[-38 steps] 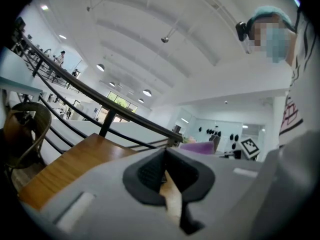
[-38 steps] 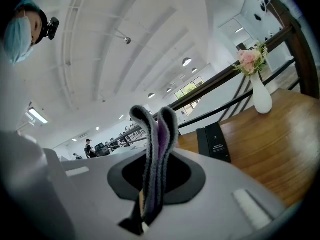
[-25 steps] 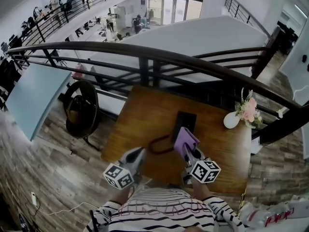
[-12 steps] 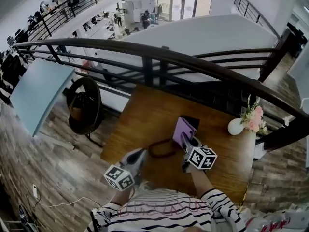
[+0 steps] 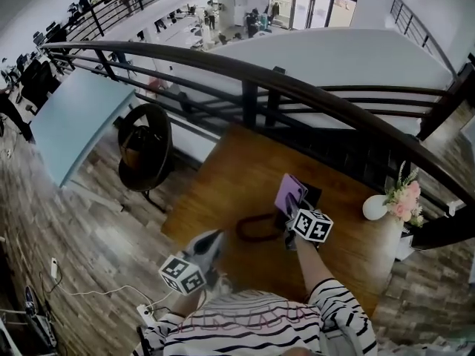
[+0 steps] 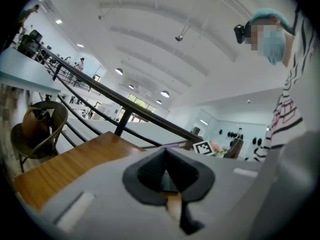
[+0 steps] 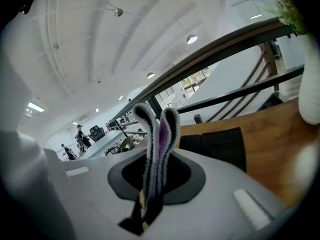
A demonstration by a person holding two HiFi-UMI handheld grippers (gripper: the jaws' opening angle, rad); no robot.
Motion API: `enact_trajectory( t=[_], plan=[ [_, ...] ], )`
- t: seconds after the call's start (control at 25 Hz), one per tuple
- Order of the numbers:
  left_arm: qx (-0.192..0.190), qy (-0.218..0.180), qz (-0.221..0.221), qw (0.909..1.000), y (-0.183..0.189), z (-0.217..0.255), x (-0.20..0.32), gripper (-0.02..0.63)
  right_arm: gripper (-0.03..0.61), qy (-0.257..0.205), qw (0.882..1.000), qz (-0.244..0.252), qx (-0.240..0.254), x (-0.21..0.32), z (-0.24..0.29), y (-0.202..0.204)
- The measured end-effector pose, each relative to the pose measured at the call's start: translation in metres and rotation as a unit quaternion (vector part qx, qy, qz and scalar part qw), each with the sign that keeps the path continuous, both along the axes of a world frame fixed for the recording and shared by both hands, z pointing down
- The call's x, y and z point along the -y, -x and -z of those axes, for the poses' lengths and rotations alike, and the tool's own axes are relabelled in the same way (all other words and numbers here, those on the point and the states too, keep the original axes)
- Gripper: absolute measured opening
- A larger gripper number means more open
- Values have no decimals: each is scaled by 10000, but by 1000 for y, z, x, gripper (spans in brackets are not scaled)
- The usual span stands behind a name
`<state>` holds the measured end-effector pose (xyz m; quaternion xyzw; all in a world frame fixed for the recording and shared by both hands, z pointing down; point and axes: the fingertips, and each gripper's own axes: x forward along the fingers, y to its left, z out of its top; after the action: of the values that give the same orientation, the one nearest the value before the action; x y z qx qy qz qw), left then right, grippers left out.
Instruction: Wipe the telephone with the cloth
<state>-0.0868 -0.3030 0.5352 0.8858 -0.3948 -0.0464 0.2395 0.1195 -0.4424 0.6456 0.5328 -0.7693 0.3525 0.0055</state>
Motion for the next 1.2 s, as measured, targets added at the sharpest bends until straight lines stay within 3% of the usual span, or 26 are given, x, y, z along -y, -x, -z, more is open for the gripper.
enact_trajectory(
  t=[0.4, 0.96, 1.2],
  plan=[
    [14, 12, -114, 9999, -16, 1, -5, 0, 38, 352, 9988, -306, -125, 5, -27, -41],
    [-113, 15, -506, 9987, -47, -3, -5, 0, 38, 631, 9881, -1311, -508, -40, -41, -140],
    [-168, -9, -620, 9979, -56, -1, -5, 0, 38, 726, 9834, -1572, -544, -52, -41, -163]
  ],
)
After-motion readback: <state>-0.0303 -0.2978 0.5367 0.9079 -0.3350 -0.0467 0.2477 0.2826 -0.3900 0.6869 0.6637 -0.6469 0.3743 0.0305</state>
